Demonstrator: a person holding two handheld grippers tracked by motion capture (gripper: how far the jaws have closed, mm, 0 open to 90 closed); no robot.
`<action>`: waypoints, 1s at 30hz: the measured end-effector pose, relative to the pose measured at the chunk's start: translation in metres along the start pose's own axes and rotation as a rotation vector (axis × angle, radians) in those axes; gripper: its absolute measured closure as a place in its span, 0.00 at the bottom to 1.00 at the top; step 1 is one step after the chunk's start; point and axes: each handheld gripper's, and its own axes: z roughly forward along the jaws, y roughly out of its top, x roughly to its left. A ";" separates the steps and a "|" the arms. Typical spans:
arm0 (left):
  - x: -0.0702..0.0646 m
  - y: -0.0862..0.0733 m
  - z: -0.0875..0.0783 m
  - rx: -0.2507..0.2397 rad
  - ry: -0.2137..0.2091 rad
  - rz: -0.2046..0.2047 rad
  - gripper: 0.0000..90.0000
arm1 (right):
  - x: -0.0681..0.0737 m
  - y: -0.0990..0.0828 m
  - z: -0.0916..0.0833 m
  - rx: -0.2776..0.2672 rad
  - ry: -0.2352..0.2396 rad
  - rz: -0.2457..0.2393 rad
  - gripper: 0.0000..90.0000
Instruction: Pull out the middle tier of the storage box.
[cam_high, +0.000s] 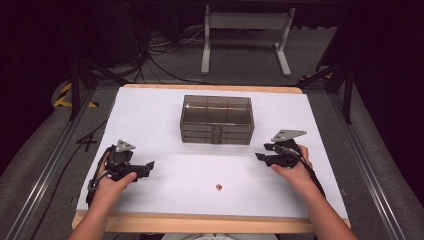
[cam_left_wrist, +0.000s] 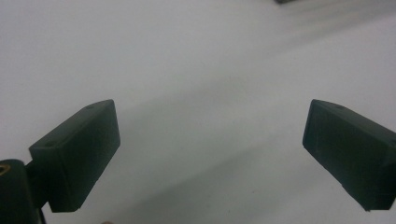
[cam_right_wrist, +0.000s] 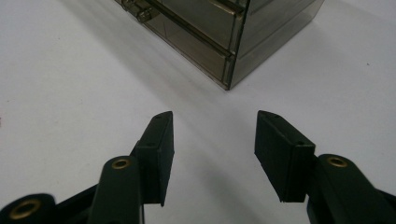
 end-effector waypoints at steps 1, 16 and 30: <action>-0.001 -0.001 0.000 0.006 -0.009 0.004 0.05 | 0.000 0.000 -0.001 -0.003 -0.006 0.002 0.53; -0.001 -0.005 -0.003 0.012 -0.016 0.012 0.05 | 0.005 -0.011 -0.010 -0.067 -0.047 -0.040 0.54; 0.000 -0.006 -0.002 0.016 -0.018 0.009 0.05 | 0.017 -0.023 -0.010 -0.162 -0.094 -0.183 0.55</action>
